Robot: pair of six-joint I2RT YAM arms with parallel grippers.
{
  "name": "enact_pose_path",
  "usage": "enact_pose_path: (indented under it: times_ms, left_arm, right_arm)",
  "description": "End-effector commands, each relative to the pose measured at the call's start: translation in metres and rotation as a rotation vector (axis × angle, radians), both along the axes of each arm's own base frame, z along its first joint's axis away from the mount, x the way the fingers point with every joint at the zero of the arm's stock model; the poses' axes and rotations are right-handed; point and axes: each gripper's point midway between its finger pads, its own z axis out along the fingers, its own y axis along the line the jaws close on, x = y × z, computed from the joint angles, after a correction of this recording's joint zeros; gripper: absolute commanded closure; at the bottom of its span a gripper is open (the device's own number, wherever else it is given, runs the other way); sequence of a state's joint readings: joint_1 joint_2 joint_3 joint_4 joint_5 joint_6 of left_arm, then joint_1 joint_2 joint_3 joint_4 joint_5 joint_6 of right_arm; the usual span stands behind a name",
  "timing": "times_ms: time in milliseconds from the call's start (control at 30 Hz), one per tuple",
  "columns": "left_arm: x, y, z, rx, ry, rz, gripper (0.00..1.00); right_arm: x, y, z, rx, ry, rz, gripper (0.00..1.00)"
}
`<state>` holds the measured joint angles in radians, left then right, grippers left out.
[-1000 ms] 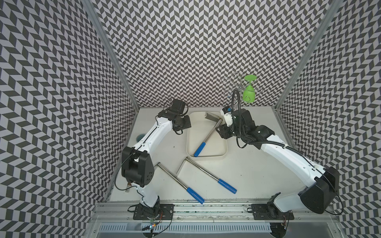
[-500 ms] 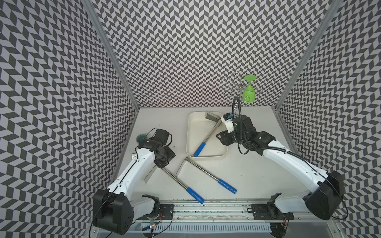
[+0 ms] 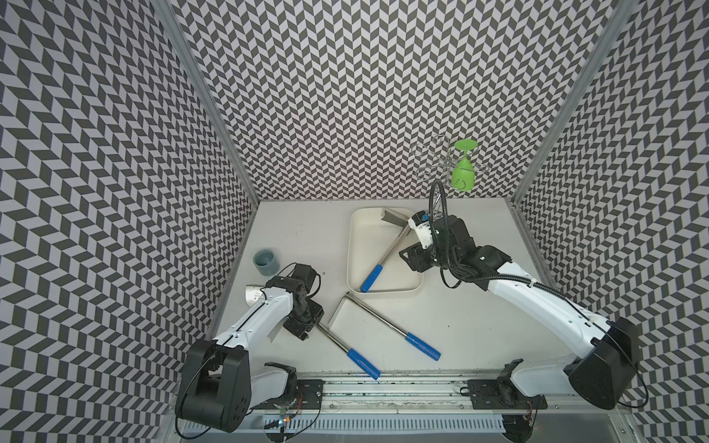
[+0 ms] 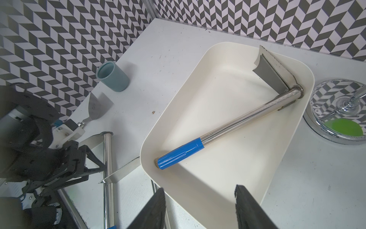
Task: Put the small hoe into the storage box
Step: Pick up the hoe from the center of the board.
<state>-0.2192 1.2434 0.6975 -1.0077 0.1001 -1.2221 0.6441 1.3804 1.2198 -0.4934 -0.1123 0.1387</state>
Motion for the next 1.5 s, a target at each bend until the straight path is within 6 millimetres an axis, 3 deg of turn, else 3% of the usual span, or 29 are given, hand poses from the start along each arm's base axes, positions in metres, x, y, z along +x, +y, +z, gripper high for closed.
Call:
enact_pose_path:
  times_ms: [0, 300, 533, 767, 1067, 1333, 1467]
  left_arm:
    - [0.011, 0.000, -0.007, -0.013, -0.048, 0.040, 0.45]
    - [0.018, 0.000, -0.013, -0.016, -0.071, 0.056, 0.48]
    - [0.013, -0.002, -0.026, -0.037, -0.070, 0.062, 0.59]
    - [0.016, 0.000, -0.023, -0.030, -0.097, 0.053, 0.73]
    - [0.015, 0.007, -0.001, -0.025, -0.131, 0.068, 0.87]
    - [0.012, 0.014, 0.028, -0.021, -0.157, 0.092, 0.89]
    - [0.022, 0.018, 0.053, 0.000, -0.196, 0.078, 0.90]
  right_arm:
    - [0.004, 0.004, 0.017, 0.025, -0.055, 0.004, 0.43]
    - [0.007, 0.006, 0.013, 0.017, -0.039, 0.005, 0.42]
    - [0.007, 0.007, 0.009, 0.016, -0.029, 0.006, 0.42]
    - [0.006, 0.007, 0.007, 0.016, -0.023, 0.006, 0.42]
    - [0.006, 0.007, 0.005, 0.013, -0.022, 0.006, 0.42]
    - [0.006, 0.008, 0.008, 0.019, -0.027, 0.010, 0.42]
    - [0.007, 0.006, 0.010, 0.015, -0.036, 0.003, 0.42]
